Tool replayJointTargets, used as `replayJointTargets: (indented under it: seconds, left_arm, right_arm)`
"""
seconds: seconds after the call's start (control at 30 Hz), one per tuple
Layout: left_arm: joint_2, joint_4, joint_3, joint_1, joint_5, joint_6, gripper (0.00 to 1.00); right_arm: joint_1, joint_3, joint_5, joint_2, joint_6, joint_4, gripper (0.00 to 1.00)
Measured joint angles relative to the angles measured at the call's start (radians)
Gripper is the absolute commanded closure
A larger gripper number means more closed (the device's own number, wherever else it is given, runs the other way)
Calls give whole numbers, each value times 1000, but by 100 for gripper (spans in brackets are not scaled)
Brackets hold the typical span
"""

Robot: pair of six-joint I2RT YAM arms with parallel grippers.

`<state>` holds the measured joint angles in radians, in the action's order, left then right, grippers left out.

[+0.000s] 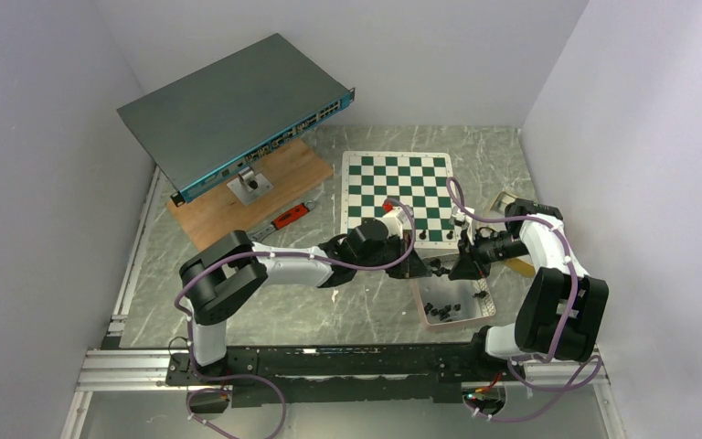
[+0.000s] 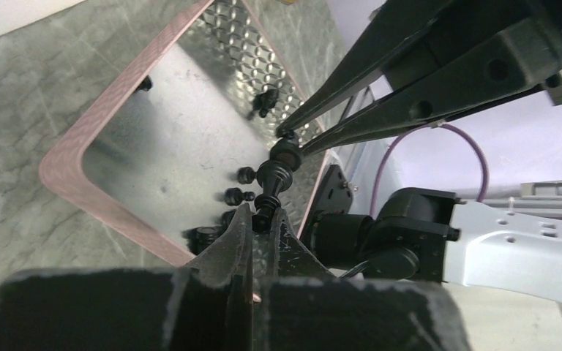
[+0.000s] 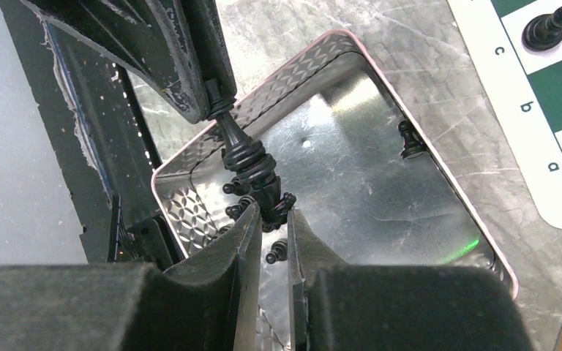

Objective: Set up the chess pieces on the board

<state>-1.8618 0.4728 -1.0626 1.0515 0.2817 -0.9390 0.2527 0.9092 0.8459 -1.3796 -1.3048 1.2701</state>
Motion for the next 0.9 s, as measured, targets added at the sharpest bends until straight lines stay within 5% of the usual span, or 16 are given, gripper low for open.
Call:
replayJointTargets:
  seconds: [0.33, 0.9]
  left_arm:
    - [77, -169, -1, 1, -64, 128, 100]
    - [192, -760, -183, 2, -338, 509, 100]
  right_arm:
    - [0, -28, -59, 49, 69, -92, 100]
    - [0, -70, -169, 15, 187, -212, 100]
